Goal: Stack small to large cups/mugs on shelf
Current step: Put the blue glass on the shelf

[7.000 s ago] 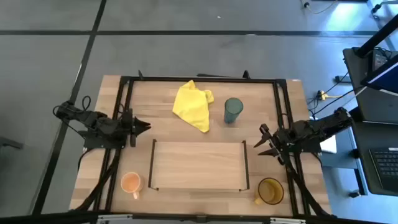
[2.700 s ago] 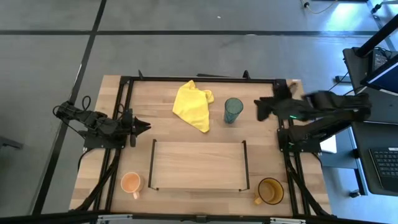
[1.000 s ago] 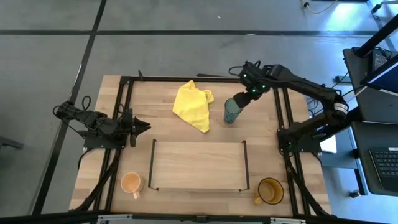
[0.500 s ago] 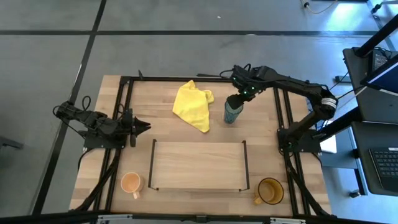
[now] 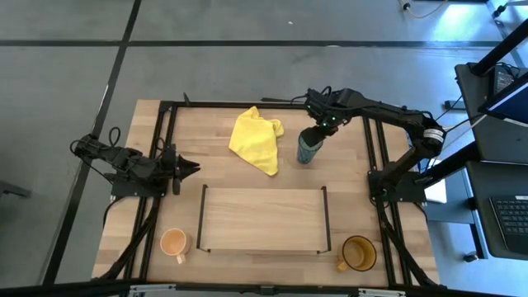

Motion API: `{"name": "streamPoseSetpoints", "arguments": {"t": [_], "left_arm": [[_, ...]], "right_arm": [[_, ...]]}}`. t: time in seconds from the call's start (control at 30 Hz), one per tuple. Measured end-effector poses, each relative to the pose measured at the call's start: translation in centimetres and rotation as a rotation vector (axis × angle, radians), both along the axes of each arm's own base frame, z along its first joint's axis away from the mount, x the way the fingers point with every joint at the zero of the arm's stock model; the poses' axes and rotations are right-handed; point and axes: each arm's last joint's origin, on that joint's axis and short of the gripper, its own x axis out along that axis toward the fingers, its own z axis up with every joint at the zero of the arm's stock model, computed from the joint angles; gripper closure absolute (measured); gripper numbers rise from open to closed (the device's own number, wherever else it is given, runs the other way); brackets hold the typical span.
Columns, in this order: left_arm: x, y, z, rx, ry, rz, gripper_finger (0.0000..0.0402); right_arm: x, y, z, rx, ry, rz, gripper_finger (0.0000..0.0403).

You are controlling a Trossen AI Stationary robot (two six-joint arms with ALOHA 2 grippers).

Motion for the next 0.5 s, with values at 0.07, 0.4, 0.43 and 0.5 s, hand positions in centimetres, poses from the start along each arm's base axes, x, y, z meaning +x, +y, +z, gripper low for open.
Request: {"name": "streamPoseSetpoints", "arguments": {"t": [0.07, 0.4, 0.43, 0.5], "left_arm": [[0.0, 0.0, 0.0, 0.0, -0.001, 0.0, 0.0333], [0.0, 0.0, 0.0, 0.0, 0.0, 0.0, 0.0333], [0.0, 0.0, 0.0, 0.0, 0.0, 0.0, 0.0333], [0.0, 0.0, 0.0, 0.0, 0.0, 0.0, 0.0333]], "right_arm": [[-0.1, 0.0, 0.0, 0.003, 0.006, -0.001, 0.0352], [0.0, 0.2, 0.4, 0.006, 0.014, 0.018, 0.0382], [0.0, 0.2, 0.9, 0.0, 0.012, 0.032, 0.0387], [0.2, 0.1, 2.5, -0.016, -0.014, 0.047, 0.0392]]}}
